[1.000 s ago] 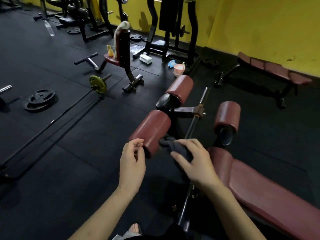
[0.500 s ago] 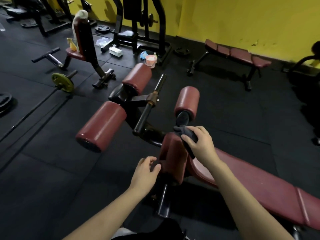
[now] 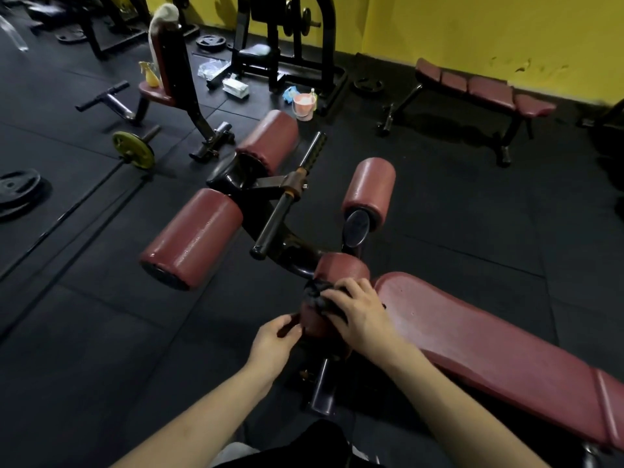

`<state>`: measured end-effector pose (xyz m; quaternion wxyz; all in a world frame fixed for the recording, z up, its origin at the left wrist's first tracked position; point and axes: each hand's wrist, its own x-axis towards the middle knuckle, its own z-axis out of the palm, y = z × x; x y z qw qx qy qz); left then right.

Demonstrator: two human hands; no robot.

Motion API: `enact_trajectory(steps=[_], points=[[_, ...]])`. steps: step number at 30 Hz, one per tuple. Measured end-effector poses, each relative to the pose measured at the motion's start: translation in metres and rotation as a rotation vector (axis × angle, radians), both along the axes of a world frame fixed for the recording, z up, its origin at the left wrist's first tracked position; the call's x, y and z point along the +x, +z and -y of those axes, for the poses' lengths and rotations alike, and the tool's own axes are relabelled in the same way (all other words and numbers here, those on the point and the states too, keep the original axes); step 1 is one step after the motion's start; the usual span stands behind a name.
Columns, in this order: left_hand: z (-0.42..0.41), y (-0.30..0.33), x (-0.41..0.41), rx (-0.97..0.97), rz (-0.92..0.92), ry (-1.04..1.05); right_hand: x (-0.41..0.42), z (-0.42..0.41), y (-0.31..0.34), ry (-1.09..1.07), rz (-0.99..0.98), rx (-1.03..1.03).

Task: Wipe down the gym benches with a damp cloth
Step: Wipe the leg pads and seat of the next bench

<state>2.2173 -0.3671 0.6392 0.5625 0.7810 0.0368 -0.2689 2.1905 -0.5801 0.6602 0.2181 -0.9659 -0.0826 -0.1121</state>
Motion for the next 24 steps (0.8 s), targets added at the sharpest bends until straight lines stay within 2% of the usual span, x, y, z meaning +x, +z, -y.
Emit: enact_trajectory(steps=[3,6,10,14,17,21,24], points=[[-0.002,-0.005,0.003,0.067,0.01,0.009,0.058,0.019,0.001,-0.121,0.032,-0.018],[0.0,-0.005,0.0,0.082,0.006,0.037,0.091,0.025,0.003,-0.226,-0.068,-0.028],[0.002,-0.005,-0.002,0.063,0.045,0.049,0.036,0.001,0.004,-0.158,0.031,0.001],[-0.004,-0.008,-0.002,0.032,0.051,0.015,-0.03,-0.013,-0.003,-0.03,0.023,0.084],[-0.005,-0.007,-0.004,0.062,0.057,0.032,0.0,0.001,-0.006,-0.07,0.058,0.05],[-0.002,-0.004,-0.006,0.082,0.072,0.038,0.075,0.02,0.0,-0.268,0.054,0.056],[-0.001,-0.004,-0.012,0.094,0.067,0.039,0.062,0.008,-0.002,-0.243,0.071,0.049]])
